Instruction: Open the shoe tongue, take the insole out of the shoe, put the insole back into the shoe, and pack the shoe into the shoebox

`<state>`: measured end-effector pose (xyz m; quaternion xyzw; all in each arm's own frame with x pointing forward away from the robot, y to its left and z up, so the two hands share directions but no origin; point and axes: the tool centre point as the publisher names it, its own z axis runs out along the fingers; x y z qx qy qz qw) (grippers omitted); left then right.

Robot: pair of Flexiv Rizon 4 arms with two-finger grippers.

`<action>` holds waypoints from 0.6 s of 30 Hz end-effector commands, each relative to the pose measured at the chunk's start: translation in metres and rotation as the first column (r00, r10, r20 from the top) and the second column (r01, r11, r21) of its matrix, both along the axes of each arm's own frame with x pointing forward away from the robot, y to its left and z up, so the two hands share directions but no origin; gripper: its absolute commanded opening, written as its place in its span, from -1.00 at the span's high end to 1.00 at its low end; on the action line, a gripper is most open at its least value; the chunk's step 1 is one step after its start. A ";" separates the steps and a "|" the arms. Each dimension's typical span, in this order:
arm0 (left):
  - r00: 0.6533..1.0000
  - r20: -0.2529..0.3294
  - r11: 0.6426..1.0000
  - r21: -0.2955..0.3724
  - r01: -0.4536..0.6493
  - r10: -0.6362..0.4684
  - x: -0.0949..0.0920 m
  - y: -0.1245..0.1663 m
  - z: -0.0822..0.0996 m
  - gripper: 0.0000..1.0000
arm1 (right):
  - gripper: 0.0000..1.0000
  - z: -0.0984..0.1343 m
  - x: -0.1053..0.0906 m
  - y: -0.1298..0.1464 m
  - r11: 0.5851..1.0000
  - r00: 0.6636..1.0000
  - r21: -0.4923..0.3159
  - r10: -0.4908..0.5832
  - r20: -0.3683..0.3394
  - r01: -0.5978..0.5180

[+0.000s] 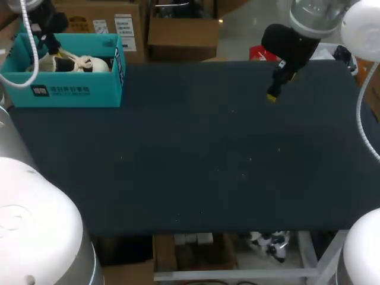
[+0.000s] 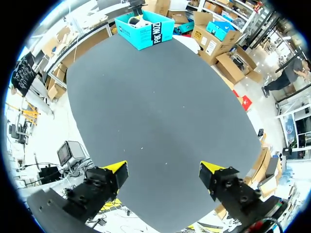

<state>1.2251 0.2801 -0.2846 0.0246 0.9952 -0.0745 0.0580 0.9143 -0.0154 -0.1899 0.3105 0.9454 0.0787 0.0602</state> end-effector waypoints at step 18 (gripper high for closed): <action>0.948 -0.315 0.996 -0.058 -0.066 0.044 0.027 0.006 0.021 -1.00 | -1.00 0.000 -0.001 0.000 1.000 1.000 0.001 0.000 0.002 0.000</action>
